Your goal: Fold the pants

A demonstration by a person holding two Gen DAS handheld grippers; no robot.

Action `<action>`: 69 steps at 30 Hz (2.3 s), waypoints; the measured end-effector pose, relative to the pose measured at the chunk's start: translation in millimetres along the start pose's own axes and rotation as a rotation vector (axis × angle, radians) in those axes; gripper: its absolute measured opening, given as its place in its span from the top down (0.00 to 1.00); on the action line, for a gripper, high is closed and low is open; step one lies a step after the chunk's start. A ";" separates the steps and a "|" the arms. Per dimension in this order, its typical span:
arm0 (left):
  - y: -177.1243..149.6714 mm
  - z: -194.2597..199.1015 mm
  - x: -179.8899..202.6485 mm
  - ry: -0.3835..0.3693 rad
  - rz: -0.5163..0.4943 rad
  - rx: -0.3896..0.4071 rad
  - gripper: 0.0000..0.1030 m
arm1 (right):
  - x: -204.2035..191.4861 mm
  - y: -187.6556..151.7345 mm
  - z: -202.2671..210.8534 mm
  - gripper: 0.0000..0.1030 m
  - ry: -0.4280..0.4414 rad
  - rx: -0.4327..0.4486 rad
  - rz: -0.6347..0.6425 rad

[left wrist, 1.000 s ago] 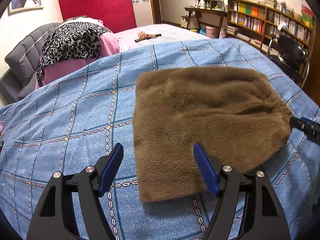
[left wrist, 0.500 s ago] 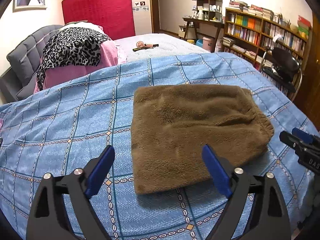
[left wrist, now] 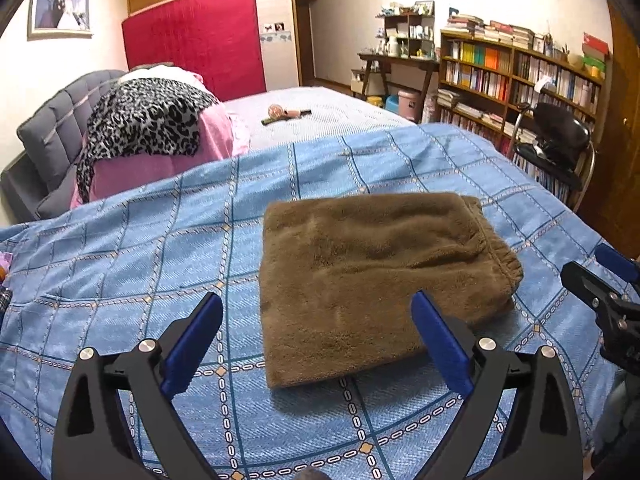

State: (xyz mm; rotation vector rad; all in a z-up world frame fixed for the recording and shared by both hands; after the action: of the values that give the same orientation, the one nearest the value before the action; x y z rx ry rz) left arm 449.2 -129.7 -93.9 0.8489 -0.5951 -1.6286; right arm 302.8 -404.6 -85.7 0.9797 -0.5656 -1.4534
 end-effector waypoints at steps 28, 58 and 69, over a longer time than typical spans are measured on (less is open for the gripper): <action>-5.2 21.7 -1.8 0.006 0.005 -0.008 0.05 | -34.4 -6.8 19.6 0.03 0.008 0.042 0.048; -4.3 20.4 2.8 0.021 -0.017 -0.009 0.05 | -25.2 -6.8 11.1 0.03 -0.005 0.030 0.029; -5.9 23.8 0.4 0.032 -0.014 0.016 0.05 | -20.8 -10.9 9.4 0.03 -0.012 0.021 0.017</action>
State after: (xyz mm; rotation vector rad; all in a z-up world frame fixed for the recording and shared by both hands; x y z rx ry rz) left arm 426.7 -130.2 -83.9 0.8916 -0.5816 -1.6221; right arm 287.1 -384.9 -84.7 0.9810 -0.5980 -1.4421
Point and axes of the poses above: each gripper's, at about its wrist camera, not at the fingertips, and z roughly against the way its jaws point, x to its right, y to its top, the point moved 5 cm from there along -z, roughly the way its jaws point, and after that the axes turned 12 degrees about y, right-handed, at the moved point
